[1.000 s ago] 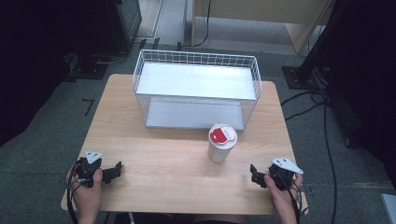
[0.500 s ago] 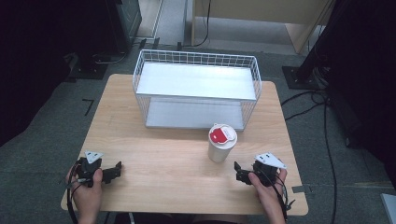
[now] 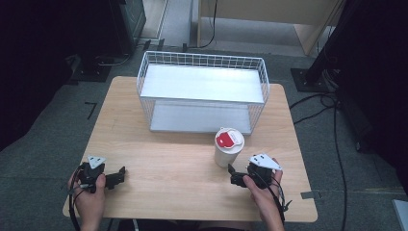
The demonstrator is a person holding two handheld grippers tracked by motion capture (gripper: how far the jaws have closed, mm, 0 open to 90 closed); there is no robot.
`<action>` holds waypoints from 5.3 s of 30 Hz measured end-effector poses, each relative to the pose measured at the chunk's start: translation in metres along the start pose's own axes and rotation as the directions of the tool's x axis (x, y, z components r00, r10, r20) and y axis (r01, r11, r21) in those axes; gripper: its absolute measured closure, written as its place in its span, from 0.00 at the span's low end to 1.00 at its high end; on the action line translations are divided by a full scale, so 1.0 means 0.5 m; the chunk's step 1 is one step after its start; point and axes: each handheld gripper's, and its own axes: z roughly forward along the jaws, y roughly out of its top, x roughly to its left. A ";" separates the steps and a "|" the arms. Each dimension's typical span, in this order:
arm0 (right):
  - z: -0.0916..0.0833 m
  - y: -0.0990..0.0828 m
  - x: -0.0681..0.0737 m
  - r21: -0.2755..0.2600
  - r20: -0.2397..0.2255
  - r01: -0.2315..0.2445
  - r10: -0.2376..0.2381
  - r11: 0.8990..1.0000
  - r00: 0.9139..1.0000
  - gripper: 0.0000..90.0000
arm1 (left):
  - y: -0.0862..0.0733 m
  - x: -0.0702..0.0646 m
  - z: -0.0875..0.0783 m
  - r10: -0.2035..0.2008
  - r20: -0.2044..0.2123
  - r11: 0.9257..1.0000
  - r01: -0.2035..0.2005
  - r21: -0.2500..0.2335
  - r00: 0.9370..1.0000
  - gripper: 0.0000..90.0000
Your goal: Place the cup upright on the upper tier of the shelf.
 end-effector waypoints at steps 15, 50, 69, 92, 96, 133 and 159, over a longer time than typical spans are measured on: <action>0.052 0.018 0.044 -0.032 -0.044 -0.032 0.031 0.999 0.999 0.00 | 0.000 0.000 0.000 0.000 0.000 1.000 0.000 0.000 1.000 0.00; 0.127 0.001 0.077 -0.310 0.098 -0.031 0.065 0.950 0.993 0.10 | 0.000 0.000 0.000 0.000 0.000 1.000 0.000 0.000 1.000 0.00; 0.101 0.034 0.081 -0.374 0.111 -0.027 0.074 0.927 0.991 0.11 | 0.000 0.000 0.000 0.000 0.000 1.000 0.000 0.000 1.000 0.00; 0.056 0.157 0.110 -0.476 0.086 0.020 0.024 0.879 0.996 0.11 | 0.000 0.000 0.000 -0.001 -0.001 1.000 0.001 -0.001 1.000 0.00; 0.046 0.188 0.110 -0.500 0.081 0.012 0.033 0.866 0.996 0.11 | 0.000 0.000 0.000 0.000 -0.001 1.000 0.000 0.000 1.000 0.00; 0.065 0.387 0.115 -0.595 0.134 0.070 0.013 0.801 0.991 0.11 | 0.000 0.000 0.000 0.000 -0.001 1.000 0.000 -0.002 1.000 0.00; 0.171 0.477 0.108 -0.549 0.157 0.085 0.003 0.832 0.988 0.11 | 0.000 0.000 0.000 0.001 0.000 1.000 -0.001 0.001 1.000 0.00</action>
